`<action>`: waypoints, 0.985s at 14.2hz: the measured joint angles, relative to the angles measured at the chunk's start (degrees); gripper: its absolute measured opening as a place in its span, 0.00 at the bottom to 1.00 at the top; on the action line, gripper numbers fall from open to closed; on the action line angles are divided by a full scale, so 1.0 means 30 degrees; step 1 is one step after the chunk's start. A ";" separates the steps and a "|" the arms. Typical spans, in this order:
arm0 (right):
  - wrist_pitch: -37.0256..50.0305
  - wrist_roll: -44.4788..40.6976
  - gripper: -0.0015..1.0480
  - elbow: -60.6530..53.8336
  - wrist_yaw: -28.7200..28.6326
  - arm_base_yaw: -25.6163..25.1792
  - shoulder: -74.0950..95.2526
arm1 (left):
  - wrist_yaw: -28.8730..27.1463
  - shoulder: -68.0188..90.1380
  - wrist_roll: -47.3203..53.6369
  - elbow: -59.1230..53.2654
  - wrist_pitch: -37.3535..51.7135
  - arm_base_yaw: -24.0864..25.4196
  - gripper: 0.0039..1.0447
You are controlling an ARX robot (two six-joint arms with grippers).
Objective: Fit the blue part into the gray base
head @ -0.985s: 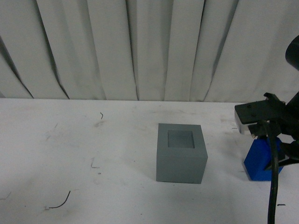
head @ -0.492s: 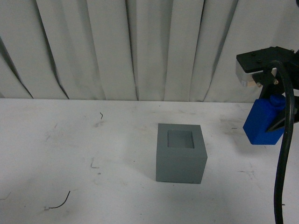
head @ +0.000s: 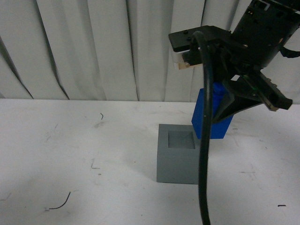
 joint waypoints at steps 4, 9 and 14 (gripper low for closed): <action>0.0051 0.2113 0.45 0.1319 0.0313 0.1807 0.1749 | 0.0000 0.0000 0.0000 0.0000 0.0007 0.0000 0.94; 0.0583 0.2514 0.45 0.1333 0.0634 0.1537 0.2368 | 0.0000 0.0000 0.0007 0.0000 0.0000 0.0000 0.94; 0.0991 0.2805 0.45 0.1464 0.0714 0.1282 0.2543 | 0.0000 0.0000 0.0000 0.0000 0.0007 0.0000 0.94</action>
